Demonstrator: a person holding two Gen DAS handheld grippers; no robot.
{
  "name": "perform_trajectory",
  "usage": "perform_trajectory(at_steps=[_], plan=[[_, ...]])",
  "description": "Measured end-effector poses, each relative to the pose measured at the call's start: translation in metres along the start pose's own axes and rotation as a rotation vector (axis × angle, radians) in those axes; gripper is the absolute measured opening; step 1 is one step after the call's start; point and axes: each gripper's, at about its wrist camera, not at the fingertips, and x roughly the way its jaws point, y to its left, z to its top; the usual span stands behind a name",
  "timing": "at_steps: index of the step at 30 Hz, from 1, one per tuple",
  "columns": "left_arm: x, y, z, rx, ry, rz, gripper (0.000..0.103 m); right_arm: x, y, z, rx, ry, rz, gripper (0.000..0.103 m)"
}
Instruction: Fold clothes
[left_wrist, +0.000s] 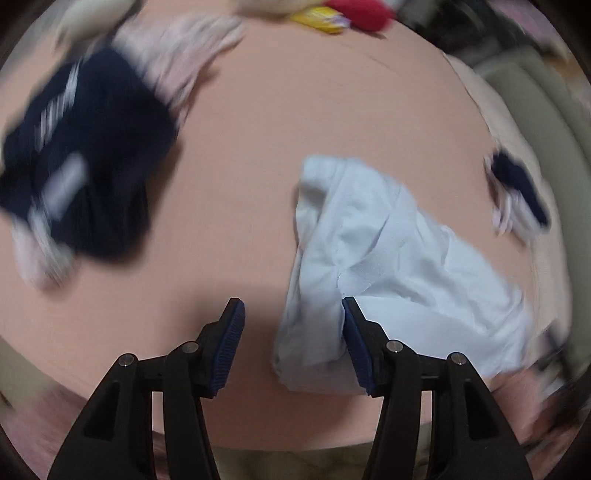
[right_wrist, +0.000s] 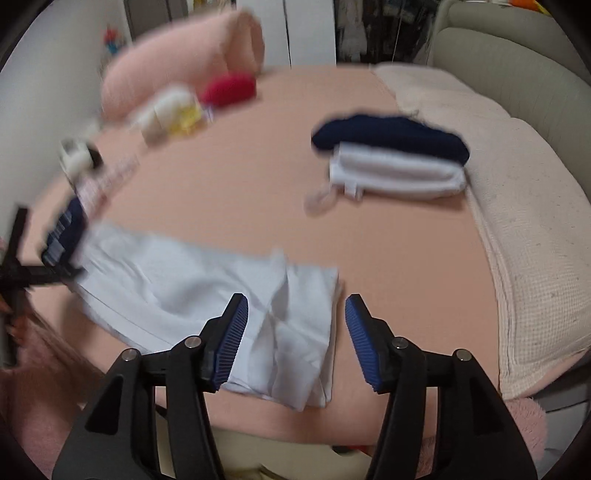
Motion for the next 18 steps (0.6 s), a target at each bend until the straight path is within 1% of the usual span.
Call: perform_trajectory(at_steps=[1,2,3,4,5,6,8,10,12,15,18], plan=[[-0.003,0.004,-0.004,-0.020,-0.024,-0.033,0.051,0.013,0.007,-0.007,-0.026,0.044,-0.031,0.056],[-0.008,0.003,-0.007,-0.008,-0.052,-0.050,0.040,0.025,0.010,-0.014,-0.050,0.078,-0.054,0.056],[-0.013,0.000,-0.009,0.009,-0.074,-0.064,0.032,0.034,0.010,-0.024,-0.072,0.085,-0.078,0.056],[-0.018,-0.002,-0.011,0.026,-0.095,-0.078,0.017,0.043,0.011,-0.033,-0.094,0.092,-0.102,0.061],[-0.024,-0.005,-0.012,0.043,-0.116,-0.092,0.013,0.049,0.011,-0.041,-0.110,0.088,-0.129,0.074],[-0.027,-0.007,-0.015,0.056,-0.131,-0.100,0.012,0.046,0.010,-0.045,-0.107,0.057,-0.157,0.078],[-0.031,-0.011,-0.019,0.071,-0.146,-0.103,0.009,0.044,0.005,-0.046,-0.084,0.050,-0.165,0.079],[-0.032,-0.013,-0.022,0.080,-0.153,-0.116,0.006,0.046,-0.003,-0.046,-0.028,0.062,-0.134,0.079],[-0.038,-0.013,-0.029,0.080,-0.166,-0.094,0.005,0.046,-0.010,-0.048,0.015,0.070,-0.116,0.079],[-0.047,0.002,-0.043,0.029,-0.182,-0.089,0.004,0.043,-0.015,-0.049,0.035,0.070,-0.118,0.079],[-0.038,0.019,-0.047,-0.030,-0.137,-0.072,0.004,0.040,-0.022,-0.053,0.064,0.104,-0.128,0.079]])
